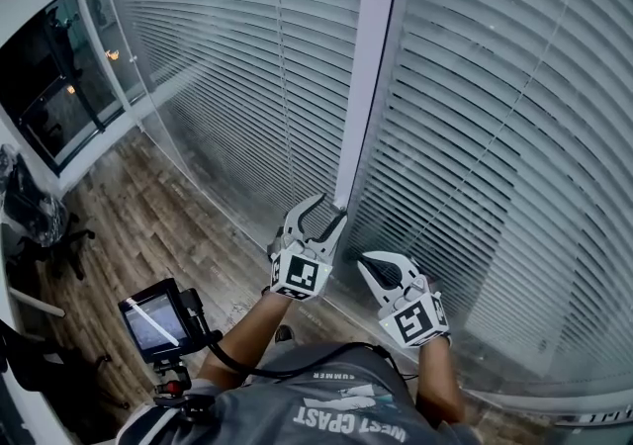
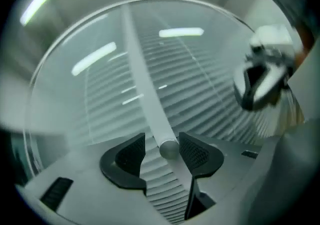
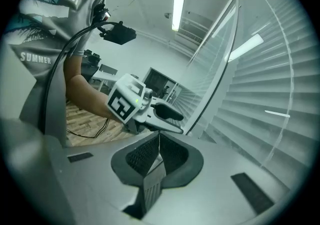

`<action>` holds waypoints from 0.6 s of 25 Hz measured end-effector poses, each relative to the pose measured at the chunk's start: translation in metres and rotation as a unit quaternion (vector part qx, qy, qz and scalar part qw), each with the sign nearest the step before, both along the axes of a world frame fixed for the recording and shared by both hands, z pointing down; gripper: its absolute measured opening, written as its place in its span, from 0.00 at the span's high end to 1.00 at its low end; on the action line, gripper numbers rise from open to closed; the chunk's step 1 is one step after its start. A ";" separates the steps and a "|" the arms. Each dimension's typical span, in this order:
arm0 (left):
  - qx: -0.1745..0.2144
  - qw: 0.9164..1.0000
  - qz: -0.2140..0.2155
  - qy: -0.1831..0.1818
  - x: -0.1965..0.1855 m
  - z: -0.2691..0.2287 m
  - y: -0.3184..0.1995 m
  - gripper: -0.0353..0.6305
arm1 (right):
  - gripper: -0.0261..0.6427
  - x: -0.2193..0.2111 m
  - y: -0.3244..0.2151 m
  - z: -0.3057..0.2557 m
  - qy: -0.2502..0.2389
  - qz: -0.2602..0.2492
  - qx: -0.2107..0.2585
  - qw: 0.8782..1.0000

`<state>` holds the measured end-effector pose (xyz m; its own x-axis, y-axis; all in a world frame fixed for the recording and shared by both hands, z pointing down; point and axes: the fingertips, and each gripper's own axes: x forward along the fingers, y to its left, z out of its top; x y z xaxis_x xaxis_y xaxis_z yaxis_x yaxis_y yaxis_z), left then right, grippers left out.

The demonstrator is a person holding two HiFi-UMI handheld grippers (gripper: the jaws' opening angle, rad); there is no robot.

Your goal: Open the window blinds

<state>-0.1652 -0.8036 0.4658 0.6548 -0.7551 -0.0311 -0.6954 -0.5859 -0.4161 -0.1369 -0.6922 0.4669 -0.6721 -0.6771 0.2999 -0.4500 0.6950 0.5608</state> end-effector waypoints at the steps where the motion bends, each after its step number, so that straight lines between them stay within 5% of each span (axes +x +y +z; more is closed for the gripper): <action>1: 0.059 0.995 -0.024 -0.080 0.004 -0.001 0.003 0.64 | 0.95 0.001 0.000 0.000 0.000 0.001 -0.001 1.000; 3: 0.105 0.980 -0.046 -0.165 0.010 0.002 0.004 0.64 | 0.95 0.001 0.000 0.001 0.001 0.002 -0.002 1.000; 5: 0.108 0.973 -0.053 -0.198 0.009 0.011 -0.001 0.67 | 0.95 0.000 0.000 0.001 0.001 0.000 -0.002 1.000; 10: 0.106 0.973 -0.048 -0.199 0.009 0.020 -0.005 0.76 | 0.95 -0.001 0.000 0.005 0.001 -0.003 -0.006 1.000; 13: 0.014 0.997 -0.011 -0.081 0.005 0.023 -0.009 0.76 | 0.95 -0.002 0.000 0.007 0.002 -0.005 -0.008 1.000; 14: -0.039 0.999 0.011 -0.012 0.002 0.024 -0.011 0.76 | 0.95 -0.004 0.000 0.008 0.001 -0.006 -0.007 1.000; 15: -0.097 0.992 0.035 0.066 -0.001 0.025 -0.012 0.76 | 0.95 -0.006 0.000 0.010 0.001 -0.006 -0.006 1.000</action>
<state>-0.1660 -0.8159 0.4909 0.7062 -0.7077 0.0216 -0.6906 -0.6953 -0.1991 -0.1431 -0.6923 0.4764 -0.6801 -0.6650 0.3085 -0.4405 0.7071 0.5531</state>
